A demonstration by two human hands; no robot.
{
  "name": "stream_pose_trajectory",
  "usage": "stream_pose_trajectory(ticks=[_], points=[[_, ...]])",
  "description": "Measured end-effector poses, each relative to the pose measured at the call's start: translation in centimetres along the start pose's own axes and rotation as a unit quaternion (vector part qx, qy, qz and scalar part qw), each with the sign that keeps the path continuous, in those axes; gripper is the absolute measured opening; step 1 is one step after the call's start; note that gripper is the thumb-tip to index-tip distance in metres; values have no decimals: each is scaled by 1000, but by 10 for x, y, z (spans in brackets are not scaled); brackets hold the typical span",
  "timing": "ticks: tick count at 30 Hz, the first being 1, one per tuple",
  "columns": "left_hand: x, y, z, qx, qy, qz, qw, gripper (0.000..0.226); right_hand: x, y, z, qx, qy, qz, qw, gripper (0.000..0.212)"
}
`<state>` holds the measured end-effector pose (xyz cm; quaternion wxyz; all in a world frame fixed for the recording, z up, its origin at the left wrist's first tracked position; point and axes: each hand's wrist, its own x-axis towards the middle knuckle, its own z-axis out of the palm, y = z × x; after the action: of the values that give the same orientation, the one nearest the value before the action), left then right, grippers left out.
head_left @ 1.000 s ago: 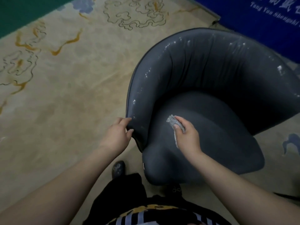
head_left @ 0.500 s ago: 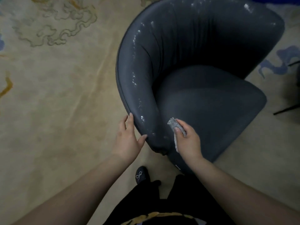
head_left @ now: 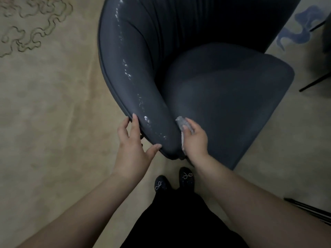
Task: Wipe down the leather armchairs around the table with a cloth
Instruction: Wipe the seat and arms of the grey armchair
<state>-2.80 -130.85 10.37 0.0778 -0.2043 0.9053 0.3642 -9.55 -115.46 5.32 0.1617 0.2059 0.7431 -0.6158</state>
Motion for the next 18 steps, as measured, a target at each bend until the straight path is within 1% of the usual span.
stream_pose_trajectory(ticks=[2, 3, 5, 6, 7, 10, 11, 13, 16, 17, 18], points=[[-1, 0, 0, 1, 0, 3, 1000, 108, 6, -2, -6, 19, 18, 25, 999, 19], [0, 0, 0, 1, 3, 5, 1000, 108, 3, -1, -5, 18, 14, 17, 1000, 23], [0, -2, 2, -2, 10, 8, 1000, 108, -13, 5, 3, 8, -18, -28, 999, 33], [0, -3, 2, -5, 11, 8, 1000, 108, -19, 8, 7, -1, -30, -45, 999, 35], [0, -5, 3, -9, 13, 8, 1000, 108, -16, 9, 9, -5, -25, -44, 999, 35], [1, -7, 0, -24, 12, 11, 1000, 109, 10, -3, 6, 31, -14, 34, 999, 34], [2, -8, -1, -29, 12, 13, 999, 110, 14, -7, 5, 19, -18, 29, 999, 34], [4, -8, -2, -41, 17, 12, 999, 113, 4, -17, 11, 8, -30, -29, 999, 34], [7, -9, -2, -56, 13, 4, 998, 119, -25, -24, 30, 10, -64, -136, 989, 32], [9, -9, -3, -69, 1, -1, 998, 121, -24, -25, 34, 2, -58, -153, 986, 33], [11, -7, -5, -88, -12, -8, 996, 124, -17, -27, 37, -2, -43, -147, 988, 33]])
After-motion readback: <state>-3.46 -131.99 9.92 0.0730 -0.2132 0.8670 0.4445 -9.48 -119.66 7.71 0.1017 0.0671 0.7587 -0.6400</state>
